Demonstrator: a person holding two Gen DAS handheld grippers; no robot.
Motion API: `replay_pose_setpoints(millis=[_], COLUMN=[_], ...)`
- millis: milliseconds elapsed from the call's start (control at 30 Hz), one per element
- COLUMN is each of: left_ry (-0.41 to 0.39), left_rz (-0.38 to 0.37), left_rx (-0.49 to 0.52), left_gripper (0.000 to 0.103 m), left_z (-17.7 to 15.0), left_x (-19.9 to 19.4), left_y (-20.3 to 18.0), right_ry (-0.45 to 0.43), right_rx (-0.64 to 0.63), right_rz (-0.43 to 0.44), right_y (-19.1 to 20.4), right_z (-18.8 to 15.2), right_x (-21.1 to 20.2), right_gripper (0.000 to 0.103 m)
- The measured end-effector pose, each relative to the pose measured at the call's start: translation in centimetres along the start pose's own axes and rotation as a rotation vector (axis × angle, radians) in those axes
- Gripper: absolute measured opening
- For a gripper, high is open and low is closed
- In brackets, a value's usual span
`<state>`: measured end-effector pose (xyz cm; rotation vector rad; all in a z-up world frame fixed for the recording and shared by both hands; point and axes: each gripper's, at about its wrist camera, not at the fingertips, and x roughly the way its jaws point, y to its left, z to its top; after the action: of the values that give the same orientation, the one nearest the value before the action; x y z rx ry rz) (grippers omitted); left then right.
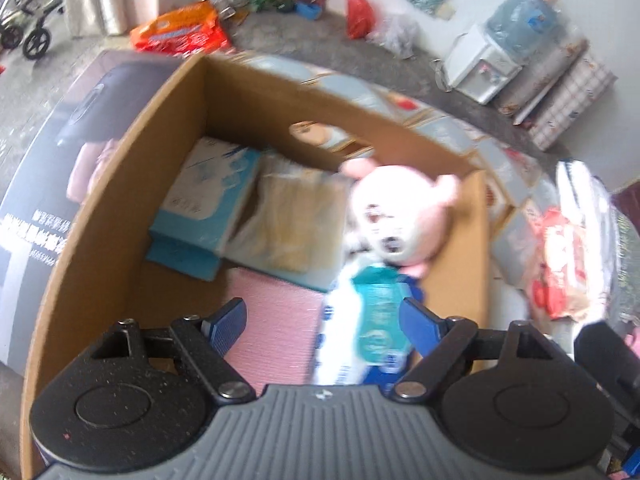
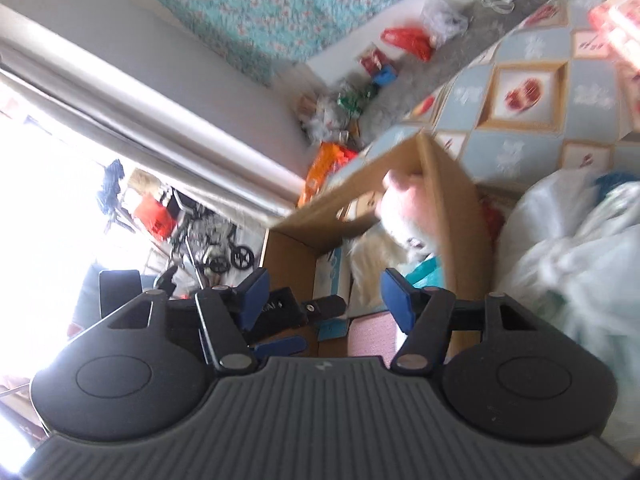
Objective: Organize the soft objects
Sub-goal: 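Withdraw the right gripper up out of the box, then move the right gripper to the teal cloth beside the yogurt cup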
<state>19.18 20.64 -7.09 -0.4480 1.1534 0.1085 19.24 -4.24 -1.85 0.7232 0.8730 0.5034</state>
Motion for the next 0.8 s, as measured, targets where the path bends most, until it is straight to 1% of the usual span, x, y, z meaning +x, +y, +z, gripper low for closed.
replay_pose_setpoints(millis=[133,267,400,467,533,567,633,733,800], left_ry=[-0.012,-0.009,0.035,0.072,0.127,0.153,0.212,0.252,0.286], left_rz=[-0.049,-0.127,-0.222,-0.262,-0.308,-0.326,-0.355,-0.397,-0.392], left_rx=[0.054,0.108,0.178,0.209,0.234,0.242,0.269,0.312,0.337], left_gripper=[0.085,0.085,0.085,0.085,0.085,0.085,0.084,0.084,0.084], left_z=[-0.4,-1.3,-3.3,-4.5,-5.7,-6.4,-7.8,-9.8,-10.9], left_x=[-1.1,-1.3,-0.7,-0.2,0.7,1.1,2.2,3.2,4.5], left_y=[-4.2,-9.1,-14.7,-17.6,-20.3,-21.6,-24.1,-27.3,-29.0], right_ry=[-0.07,-0.107,-0.117,-0.11,-0.1,-0.086,-0.049,0.017,0.065], right_rx=[0.002,-0.02,-0.034,-0.051,-0.093,-0.119,-0.179,-0.279,-0.361], right_rz=[-0.055,-0.183,-0.332,-0.402,-0.469,-0.496,-0.547,-0.591,-0.6], right_y=[-2.0,-5.4,-10.2,-12.5,-14.7,-15.8,-17.7,-19.9,-20.9], right_z=[1.0,2.0,3.2,3.8,4.1,4.3,4.3,4.5,4.3], right_x=[-6.0,-11.9,-16.6,-18.3,-19.4,-19.7,-20.1,-19.9,-19.6], right_gripper=[0.065,0.071,0.072,0.073,0.075,0.078,0.078,0.079,0.08])
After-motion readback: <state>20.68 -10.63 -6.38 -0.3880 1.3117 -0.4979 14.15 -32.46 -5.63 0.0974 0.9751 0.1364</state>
